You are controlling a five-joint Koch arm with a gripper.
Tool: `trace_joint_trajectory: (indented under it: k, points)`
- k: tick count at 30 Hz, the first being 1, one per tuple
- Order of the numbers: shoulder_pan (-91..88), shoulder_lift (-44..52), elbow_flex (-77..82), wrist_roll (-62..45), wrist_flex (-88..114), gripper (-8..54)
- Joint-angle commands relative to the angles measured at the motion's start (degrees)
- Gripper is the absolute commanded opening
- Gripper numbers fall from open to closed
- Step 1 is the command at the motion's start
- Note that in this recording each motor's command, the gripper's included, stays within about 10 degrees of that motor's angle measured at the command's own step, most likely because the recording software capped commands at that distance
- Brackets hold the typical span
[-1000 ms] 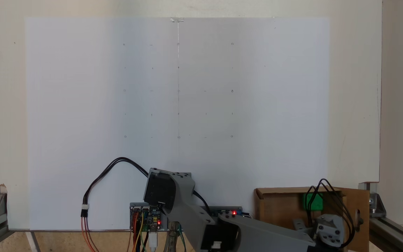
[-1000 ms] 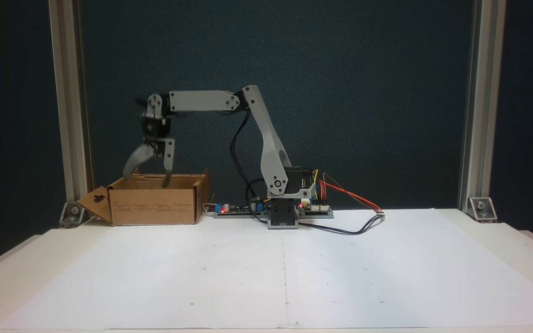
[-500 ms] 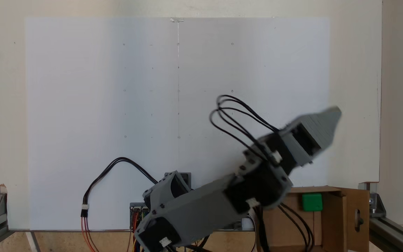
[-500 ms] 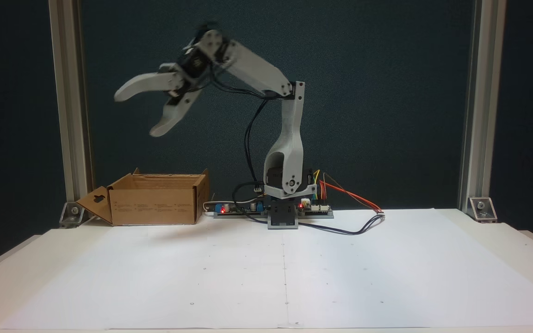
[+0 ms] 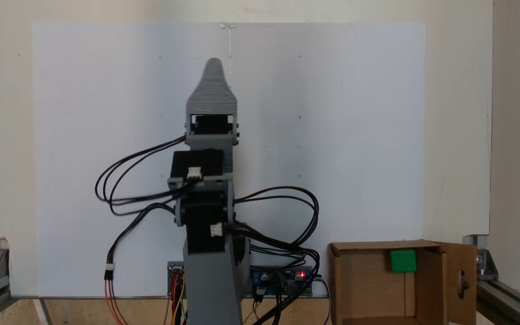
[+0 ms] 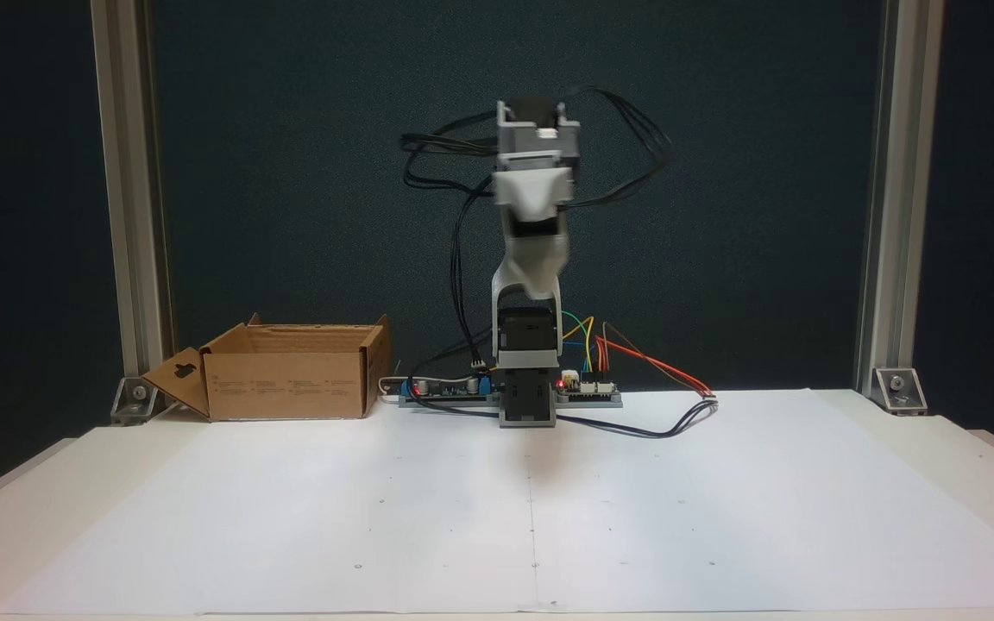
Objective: Grasp a green dice and put it in the bin.
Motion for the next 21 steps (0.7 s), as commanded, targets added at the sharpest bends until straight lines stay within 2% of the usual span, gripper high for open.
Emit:
trace_joint_trajectory:
  k: [1, 8, 11, 15, 21]
  points:
    - [-0.79, 4.22, 1.23, 2.02, -9.38, 43.7]
    - [1.41, 18.19, 20.39, 1.93, -27.05, 44.5]
    - [1.49, 18.54, 26.98, 0.00, -34.79, 47.0]
    - [2.46, 18.54, 34.54, -3.08, -44.28, 47.0]
    - [5.62, 18.46, 47.55, -3.34, -59.04, 44.1]
